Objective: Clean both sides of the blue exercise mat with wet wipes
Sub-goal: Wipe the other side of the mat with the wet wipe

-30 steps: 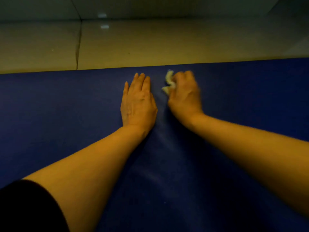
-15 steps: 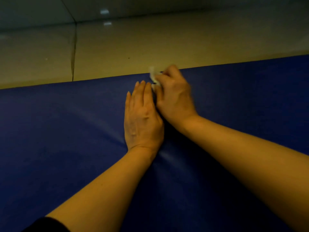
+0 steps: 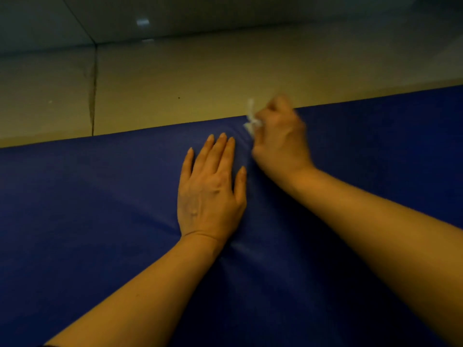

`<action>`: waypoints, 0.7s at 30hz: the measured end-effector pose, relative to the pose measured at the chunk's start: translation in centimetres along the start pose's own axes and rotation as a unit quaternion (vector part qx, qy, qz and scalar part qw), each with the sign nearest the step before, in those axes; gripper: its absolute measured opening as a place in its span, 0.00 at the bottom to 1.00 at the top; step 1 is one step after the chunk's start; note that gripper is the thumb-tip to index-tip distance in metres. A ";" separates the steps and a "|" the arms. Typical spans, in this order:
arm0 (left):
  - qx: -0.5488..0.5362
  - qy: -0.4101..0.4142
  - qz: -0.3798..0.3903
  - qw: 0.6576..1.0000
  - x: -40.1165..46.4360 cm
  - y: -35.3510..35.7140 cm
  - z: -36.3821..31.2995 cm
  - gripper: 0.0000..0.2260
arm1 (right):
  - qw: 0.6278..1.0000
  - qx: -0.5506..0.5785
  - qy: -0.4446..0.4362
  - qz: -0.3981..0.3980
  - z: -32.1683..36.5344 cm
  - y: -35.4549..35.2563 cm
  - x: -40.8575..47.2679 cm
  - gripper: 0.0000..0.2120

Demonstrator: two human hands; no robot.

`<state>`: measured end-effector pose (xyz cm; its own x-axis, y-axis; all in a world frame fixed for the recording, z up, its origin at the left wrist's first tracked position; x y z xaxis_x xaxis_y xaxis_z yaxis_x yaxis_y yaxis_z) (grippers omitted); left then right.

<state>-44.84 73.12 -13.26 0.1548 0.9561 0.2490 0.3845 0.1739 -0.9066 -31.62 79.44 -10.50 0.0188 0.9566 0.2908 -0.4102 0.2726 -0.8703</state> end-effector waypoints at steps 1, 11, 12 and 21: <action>0.002 0.000 0.001 1.000 0.0 0.0 0.1 0.24 | 0.999 0.011 -0.041 0.022 0.7 0.4 -0.4 0.08; 0.006 -0.008 0.009 1.000 0.0 0.0 0.0 0.24 | 0.998 0.035 0.030 -0.030 -1.8 -1.9 -2.4 0.05; 0.003 -0.009 0.011 1.000 0.1 -0.1 0.0 0.24 | 0.998 0.057 -0.021 0.002 0.2 -1.1 -3.3 0.04; 0.002 -0.013 0.027 1.000 0.2 -0.3 0.1 0.27 | 0.994 0.013 0.102 -0.026 -5.4 -4.4 -3.5 0.06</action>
<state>-44.99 73.30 -12.94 0.1513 0.9698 0.1911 0.3725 0.1232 -0.9198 -24.92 75.43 -9.84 0.2244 0.9428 0.2467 -0.4266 0.3226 -0.8449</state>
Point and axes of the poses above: each hand's wrist, its own x-axis towards the middle knuckle, its own y-axis out of the palm, z = x × y, the point moved 2 cm from there along x, towards the middle knuckle, and after that the axes turned 2 degrees about -x, right-handed, at the moved point
